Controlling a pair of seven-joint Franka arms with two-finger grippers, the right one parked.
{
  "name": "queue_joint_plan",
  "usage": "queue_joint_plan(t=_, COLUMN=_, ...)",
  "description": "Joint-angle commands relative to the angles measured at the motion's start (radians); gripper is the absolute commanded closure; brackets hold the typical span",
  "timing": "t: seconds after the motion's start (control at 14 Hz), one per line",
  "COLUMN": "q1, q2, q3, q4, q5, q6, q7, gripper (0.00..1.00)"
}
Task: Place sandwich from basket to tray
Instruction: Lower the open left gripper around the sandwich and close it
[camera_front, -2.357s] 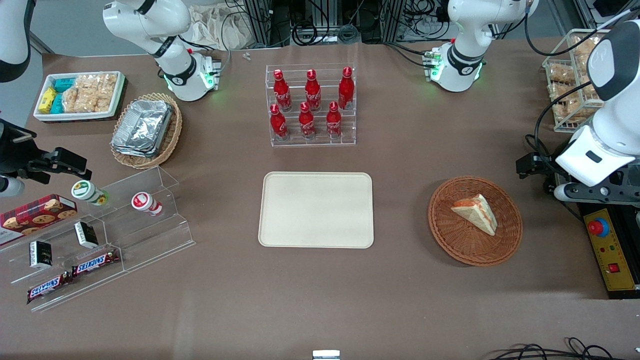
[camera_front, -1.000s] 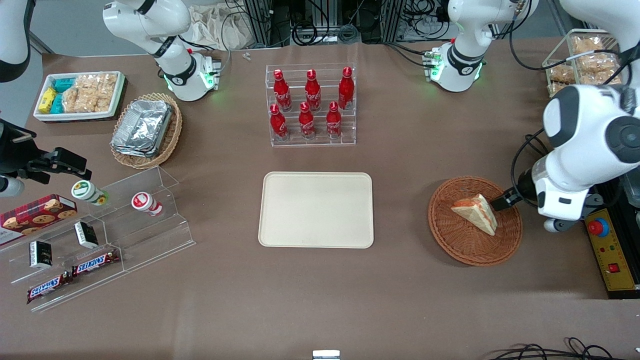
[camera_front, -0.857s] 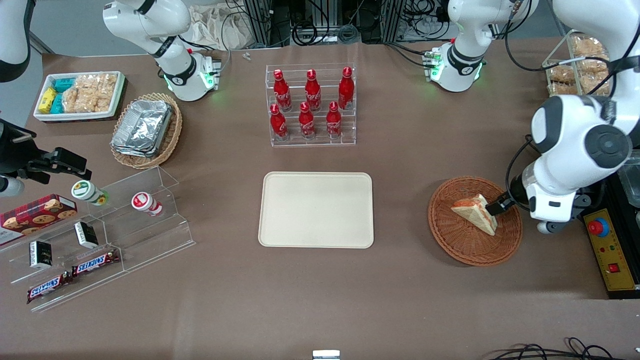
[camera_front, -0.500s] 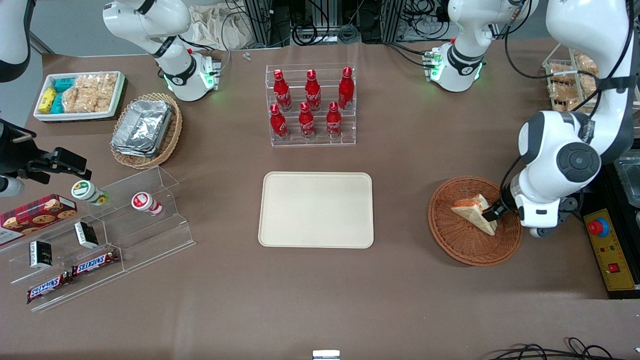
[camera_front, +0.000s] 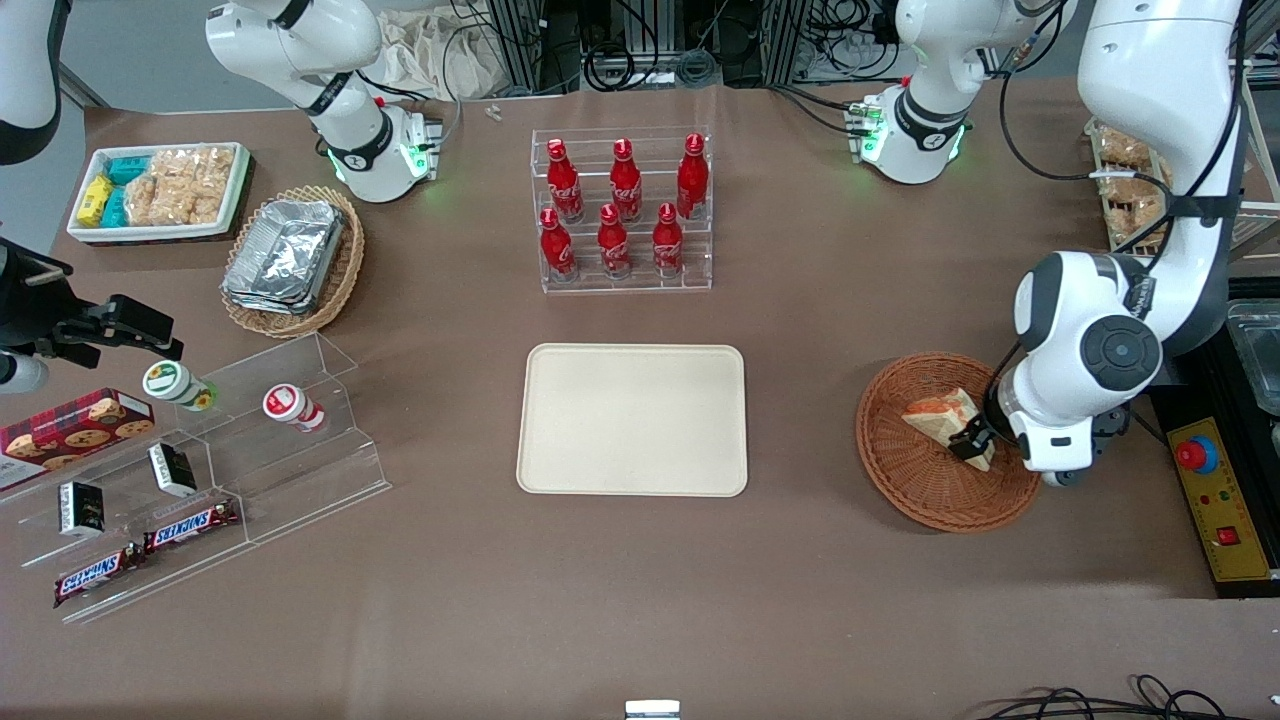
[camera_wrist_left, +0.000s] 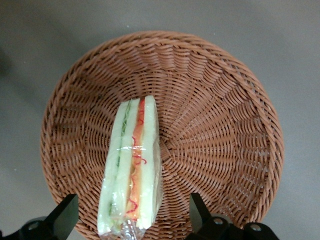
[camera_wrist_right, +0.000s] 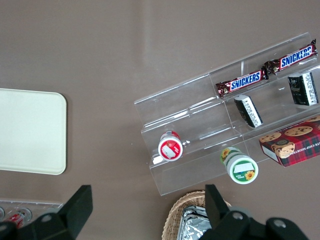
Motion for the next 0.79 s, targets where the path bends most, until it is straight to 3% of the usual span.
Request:
queue_joint_plan(t=0.0, q1=-0.008, q2=0.007, q3=-0.001, q4=-0.011, q5=0.026, q6=0.036, q7=-0.049, gripper=0.0)
queue_joint_plan(t=0.57, q1=0.002, q2=0.045, q3=0.005, q4=-0.099, q5=0.026, q6=0.148, q7=-0.049, gripper=0.0)
queue_joint_plan(t=0.64, q1=0.001, q2=0.053, q3=0.005, q4=-0.094, q5=0.026, q6=0.15, q7=-0.049, gripper=0.05)
queue_joint_plan(t=0.71, q1=0.001, q2=0.055, q3=0.005, q4=-0.09, q5=0.024, q6=0.151, q7=-0.064, gripper=0.36)
